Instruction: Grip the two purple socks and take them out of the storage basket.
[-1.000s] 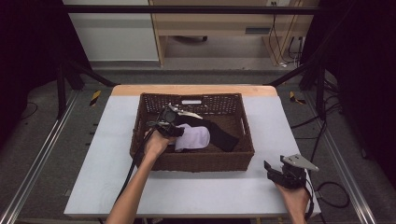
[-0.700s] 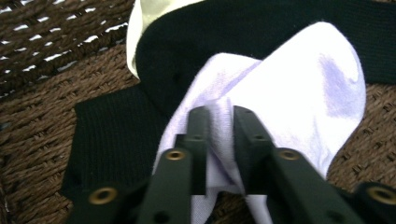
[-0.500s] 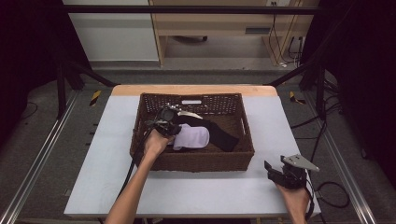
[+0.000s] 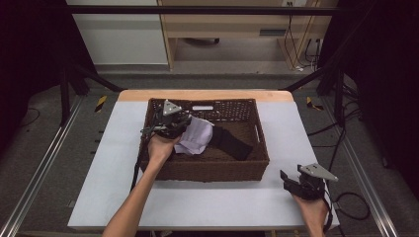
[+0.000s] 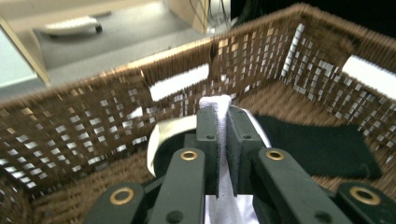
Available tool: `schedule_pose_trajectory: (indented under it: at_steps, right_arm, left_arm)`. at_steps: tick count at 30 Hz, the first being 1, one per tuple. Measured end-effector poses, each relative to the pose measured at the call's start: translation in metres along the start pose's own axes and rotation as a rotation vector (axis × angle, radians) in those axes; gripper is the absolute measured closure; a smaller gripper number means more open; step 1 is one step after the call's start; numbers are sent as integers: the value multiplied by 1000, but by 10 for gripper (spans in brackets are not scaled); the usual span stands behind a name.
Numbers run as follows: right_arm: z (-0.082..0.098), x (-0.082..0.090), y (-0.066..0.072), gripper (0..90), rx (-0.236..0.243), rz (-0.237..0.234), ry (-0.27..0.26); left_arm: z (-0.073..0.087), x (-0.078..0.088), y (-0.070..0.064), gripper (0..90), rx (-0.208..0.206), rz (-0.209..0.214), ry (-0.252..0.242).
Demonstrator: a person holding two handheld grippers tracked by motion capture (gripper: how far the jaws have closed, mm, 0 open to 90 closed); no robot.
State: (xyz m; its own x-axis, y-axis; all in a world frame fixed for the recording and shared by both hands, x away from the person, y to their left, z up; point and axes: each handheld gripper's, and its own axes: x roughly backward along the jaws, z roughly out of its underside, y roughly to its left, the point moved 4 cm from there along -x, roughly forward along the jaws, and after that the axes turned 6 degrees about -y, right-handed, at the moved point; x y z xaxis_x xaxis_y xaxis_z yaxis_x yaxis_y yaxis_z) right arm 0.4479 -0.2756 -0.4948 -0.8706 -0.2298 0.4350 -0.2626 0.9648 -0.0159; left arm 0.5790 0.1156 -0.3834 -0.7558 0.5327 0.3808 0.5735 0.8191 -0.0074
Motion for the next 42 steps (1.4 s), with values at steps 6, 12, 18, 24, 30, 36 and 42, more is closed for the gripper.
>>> schedule_pose_trajectory:
  at_steps: [6, 12, 18, 24, 30, 36, 42]
  right_arm:
    - [0, 0, 0, 318, -2, 1, 0]
    - [-1, 1, 0, 318, -3, 1, -5]
    - [0, 1, 0, 318, 0, 4, -5]
    - [0, 2, -1, 318, 1, 5, -9]
    - [0, 3, -1, 318, 1, 6, -10]
    - [0, 3, -1, 319, 3, 7, -9]
    - [0, 3, -1, 319, 4, 8, -9]
  left_arm:
    - [-20, 22, -3, 835, 5, 9, -105]
    - [-29, 44, -11, 835, 9, 36, -165]
    - [-35, 67, -18, 835, 28, 89, -224]
    - [-40, 90, -29, 835, 4, 123, -279]
    - [-44, 113, -40, 835, -26, 142, -302]
    - [-45, 135, -49, 835, -51, 163, -322]
    - [-40, 152, -57, 834, -66, 191, -326]
